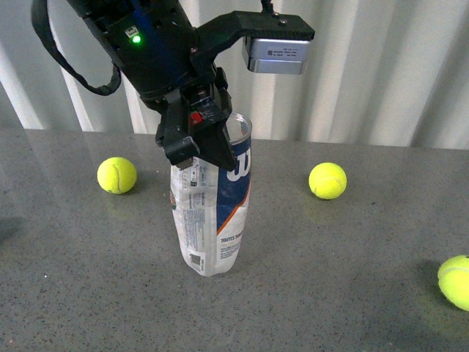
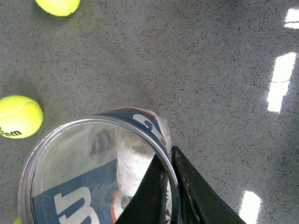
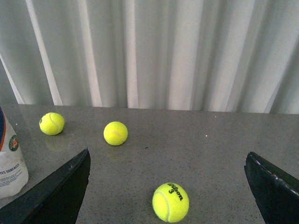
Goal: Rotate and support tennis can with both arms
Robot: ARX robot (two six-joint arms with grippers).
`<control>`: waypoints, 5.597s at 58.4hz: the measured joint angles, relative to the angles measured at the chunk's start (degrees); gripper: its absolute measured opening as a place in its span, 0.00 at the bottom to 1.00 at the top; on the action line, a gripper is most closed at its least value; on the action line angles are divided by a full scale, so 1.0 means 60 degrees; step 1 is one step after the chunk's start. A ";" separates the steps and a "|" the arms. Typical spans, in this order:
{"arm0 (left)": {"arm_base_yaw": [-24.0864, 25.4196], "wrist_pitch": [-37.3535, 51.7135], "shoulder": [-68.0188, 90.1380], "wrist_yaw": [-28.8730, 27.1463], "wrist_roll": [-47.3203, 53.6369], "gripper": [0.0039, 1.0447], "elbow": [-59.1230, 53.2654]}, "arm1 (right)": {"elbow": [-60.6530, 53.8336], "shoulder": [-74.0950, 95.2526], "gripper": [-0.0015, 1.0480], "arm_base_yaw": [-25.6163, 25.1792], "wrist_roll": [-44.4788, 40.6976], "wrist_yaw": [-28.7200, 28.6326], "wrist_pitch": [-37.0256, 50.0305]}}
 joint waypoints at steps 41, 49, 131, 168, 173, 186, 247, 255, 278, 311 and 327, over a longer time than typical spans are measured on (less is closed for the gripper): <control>0.0022 0.0288 0.0761 -0.0066 -0.0663 0.03 0.0612 | 0.0000 0.0000 0.93 0.0000 0.0000 0.0004 0.0000; 0.0047 0.0437 0.0867 -0.0240 -0.0933 0.17 0.0696 | 0.0000 0.0000 0.93 0.0000 0.0000 0.0004 0.0000; 0.5329 0.9318 -0.8091 0.2076 -1.0258 0.94 -0.8837 | 0.0000 0.0000 0.93 0.0000 0.0000 0.0000 0.0000; 0.5082 1.2794 -1.2353 -0.1803 -0.9872 0.03 -1.4535 | 0.0000 0.0000 0.93 0.0000 0.0000 0.0000 0.0000; 0.4892 1.2560 -1.2768 -0.1963 -0.9872 0.03 -1.4721 | 0.0000 0.0000 0.93 0.0000 0.0000 0.0000 0.0000; 0.3723 1.1570 -1.4229 -0.3042 -0.9872 0.03 -1.5136 | 0.0000 0.0000 0.93 0.0000 0.0000 -0.0004 0.0000; 0.3727 0.7577 -1.8648 -0.3089 -0.9868 0.03 -1.5322 | 0.0000 0.0000 0.93 0.0000 0.0000 -0.0004 0.0000; 0.3727 0.7573 -1.8651 -0.3089 -0.9868 0.03 -1.5322 | 0.0000 0.0000 0.93 0.0000 0.0000 0.0000 0.0000; 0.3727 0.7573 -1.8651 -0.3089 -0.9868 0.67 -1.5322 | 0.0000 0.0000 0.93 0.0000 0.0000 0.0000 0.0000; 0.3727 0.7573 -1.8651 -0.3089 -0.9865 0.94 -1.5322 | 0.0000 0.0000 0.93 0.0000 0.0000 0.0000 0.0000; 0.3727 0.7573 -1.8651 -0.3089 -0.9865 0.94 -1.5322 | 0.0000 0.0000 0.93 0.0000 0.0000 0.0000 0.0000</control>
